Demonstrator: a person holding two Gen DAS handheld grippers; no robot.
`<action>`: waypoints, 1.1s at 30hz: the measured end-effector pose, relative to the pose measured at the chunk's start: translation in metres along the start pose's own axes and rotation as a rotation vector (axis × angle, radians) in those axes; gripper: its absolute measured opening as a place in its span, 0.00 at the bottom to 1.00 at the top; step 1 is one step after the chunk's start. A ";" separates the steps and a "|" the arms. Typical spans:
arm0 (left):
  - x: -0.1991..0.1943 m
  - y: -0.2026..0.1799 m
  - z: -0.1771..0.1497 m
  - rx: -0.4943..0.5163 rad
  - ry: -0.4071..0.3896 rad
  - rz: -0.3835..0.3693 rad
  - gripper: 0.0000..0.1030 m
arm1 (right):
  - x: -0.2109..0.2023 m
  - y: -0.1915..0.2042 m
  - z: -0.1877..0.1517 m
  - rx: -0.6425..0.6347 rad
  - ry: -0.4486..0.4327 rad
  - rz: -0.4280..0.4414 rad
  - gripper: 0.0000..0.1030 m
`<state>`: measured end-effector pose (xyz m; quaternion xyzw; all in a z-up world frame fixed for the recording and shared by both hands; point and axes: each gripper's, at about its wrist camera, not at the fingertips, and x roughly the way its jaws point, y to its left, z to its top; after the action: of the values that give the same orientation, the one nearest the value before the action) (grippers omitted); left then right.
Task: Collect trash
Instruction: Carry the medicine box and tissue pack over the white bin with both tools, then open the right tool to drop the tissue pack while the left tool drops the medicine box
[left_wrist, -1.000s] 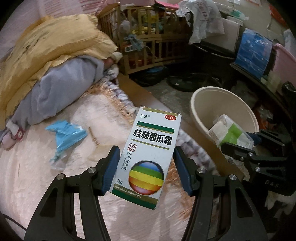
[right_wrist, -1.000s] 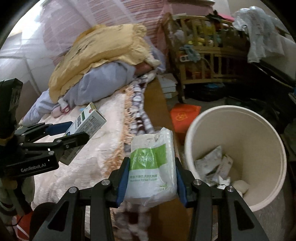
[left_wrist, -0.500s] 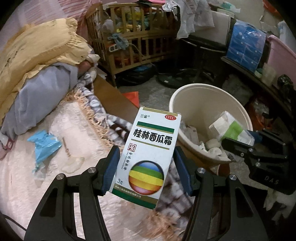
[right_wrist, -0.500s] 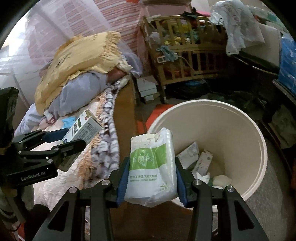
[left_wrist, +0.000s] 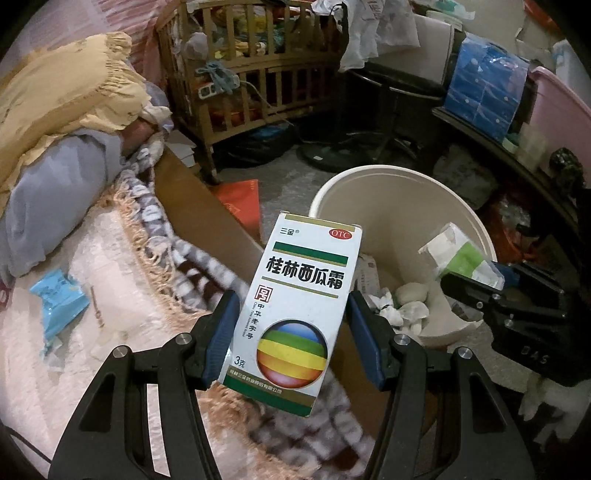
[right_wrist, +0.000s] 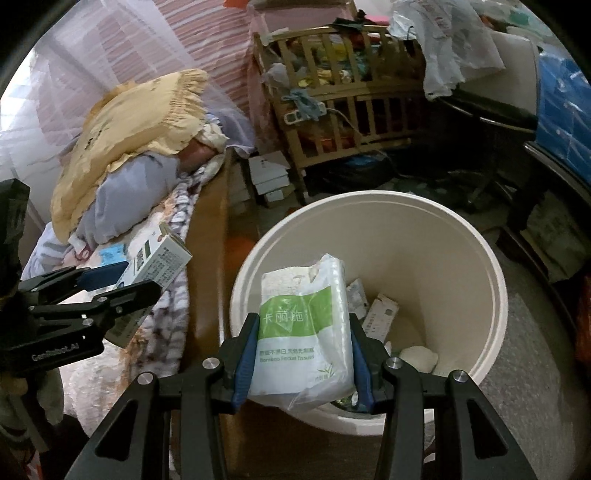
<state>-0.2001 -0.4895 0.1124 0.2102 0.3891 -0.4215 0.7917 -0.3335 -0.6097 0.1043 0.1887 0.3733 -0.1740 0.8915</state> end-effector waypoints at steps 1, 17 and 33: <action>0.002 -0.002 0.001 0.002 0.002 -0.002 0.57 | 0.002 -0.003 0.001 0.004 0.002 -0.004 0.42; 0.037 -0.026 0.020 -0.011 0.044 -0.067 0.57 | 0.018 -0.035 0.001 0.062 0.014 -0.032 0.42; 0.048 -0.025 0.030 -0.121 0.045 -0.230 0.64 | 0.024 -0.048 -0.001 0.086 -0.006 -0.092 0.68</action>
<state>-0.1913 -0.5472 0.0919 0.1256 0.4528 -0.4804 0.7405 -0.3400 -0.6552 0.0767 0.2088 0.3710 -0.2310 0.8749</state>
